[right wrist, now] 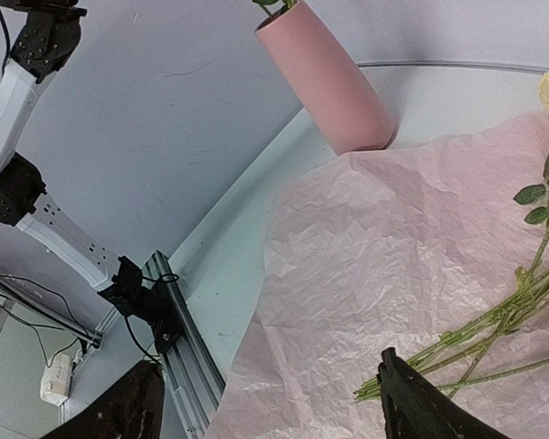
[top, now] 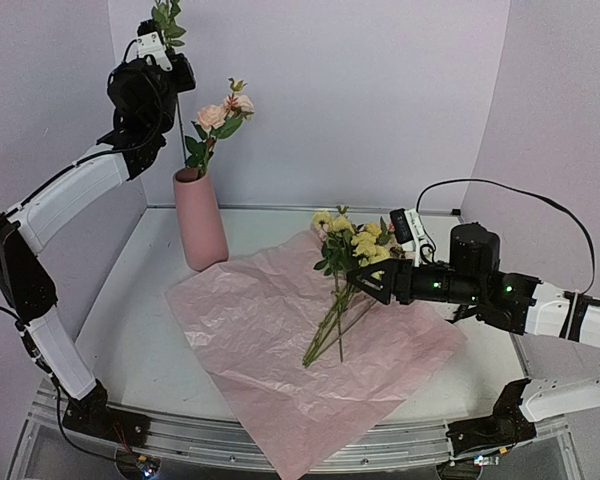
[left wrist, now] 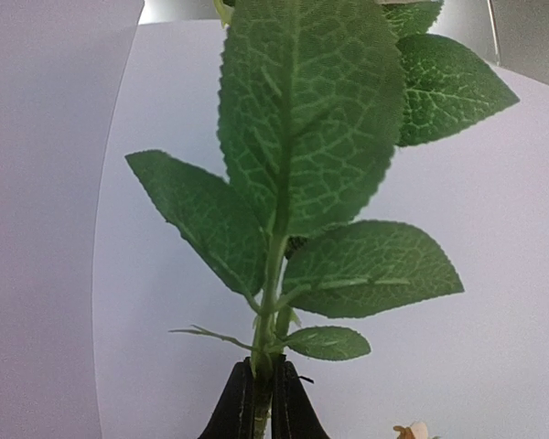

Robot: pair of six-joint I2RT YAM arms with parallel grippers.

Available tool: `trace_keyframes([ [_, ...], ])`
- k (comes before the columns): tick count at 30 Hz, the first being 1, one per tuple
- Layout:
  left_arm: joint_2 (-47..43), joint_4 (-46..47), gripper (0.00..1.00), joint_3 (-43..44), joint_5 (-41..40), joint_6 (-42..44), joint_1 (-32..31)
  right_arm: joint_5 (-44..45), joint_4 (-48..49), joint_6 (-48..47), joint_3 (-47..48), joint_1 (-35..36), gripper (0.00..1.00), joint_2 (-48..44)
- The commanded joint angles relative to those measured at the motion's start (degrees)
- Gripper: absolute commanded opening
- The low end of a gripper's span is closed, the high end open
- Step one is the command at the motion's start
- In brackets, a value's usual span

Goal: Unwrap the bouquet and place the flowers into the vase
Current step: Insert the fake flower into the vase.

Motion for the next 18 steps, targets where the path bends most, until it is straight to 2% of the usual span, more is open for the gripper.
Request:
trace_keyframes([
  [1, -2.8, 2.9, 0.0, -4.2, -0.7, -6.0, 0.5, 0.6, 0.8, -1.6, 1.5, 0.3, 0.81, -0.2],
  [6, -4.8, 3.2, 0.0, -11.2, -2.0, -9.3, 1.0, 0.0, 0.8, -1.7, 2.1, 0.3, 0.81, 1.2],
  [13, -8.8, 3.2, 0.02, -23.9, -2.1, -18.3, 1.1, 0.3, 0.8, -1.7, 1.7, 0.3, 0.81, 1.4],
  [18, -10.1, 3.0, 0.16, -29.5, -2.1, -21.4, 1.1, 0.1, 0.8, -1.6, 1.6, 0.3, 0.81, 1.3],
])
